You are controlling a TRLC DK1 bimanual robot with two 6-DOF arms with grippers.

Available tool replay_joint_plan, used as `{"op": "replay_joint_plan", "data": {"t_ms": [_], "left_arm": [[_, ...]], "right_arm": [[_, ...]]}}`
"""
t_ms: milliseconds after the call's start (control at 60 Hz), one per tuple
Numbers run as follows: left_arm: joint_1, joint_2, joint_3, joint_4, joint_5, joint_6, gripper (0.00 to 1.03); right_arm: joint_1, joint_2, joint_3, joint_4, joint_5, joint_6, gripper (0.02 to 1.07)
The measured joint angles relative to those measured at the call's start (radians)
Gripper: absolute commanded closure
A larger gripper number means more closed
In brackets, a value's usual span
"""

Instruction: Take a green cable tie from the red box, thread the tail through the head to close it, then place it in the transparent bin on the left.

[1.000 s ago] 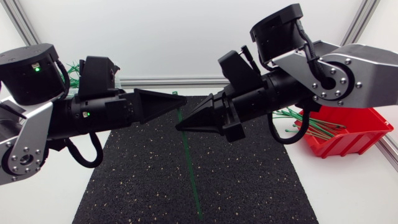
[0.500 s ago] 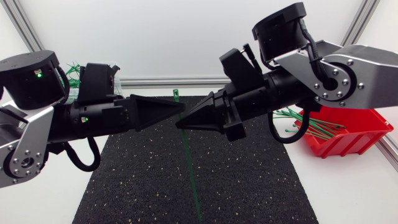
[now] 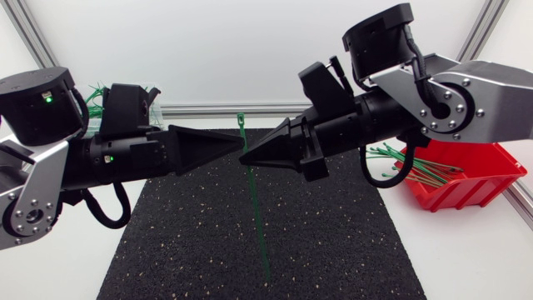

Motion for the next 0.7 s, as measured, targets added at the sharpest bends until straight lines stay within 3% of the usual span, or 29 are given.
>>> {"op": "replay_joint_plan", "data": {"t_ms": [500, 700], "left_arm": [[0.034, 0.014, 0.000, 0.030, 0.108, 0.000, 0.63], [0.034, 0.028, 0.000, 0.048, 0.116, 0.000, 0.67]], "right_arm": [[0.020, 0.018, -0.017, 0.002, -0.025, 0.019, 1.02], [0.020, 0.018, -0.026, 0.002, -0.039, 0.025, 1.02]]}}
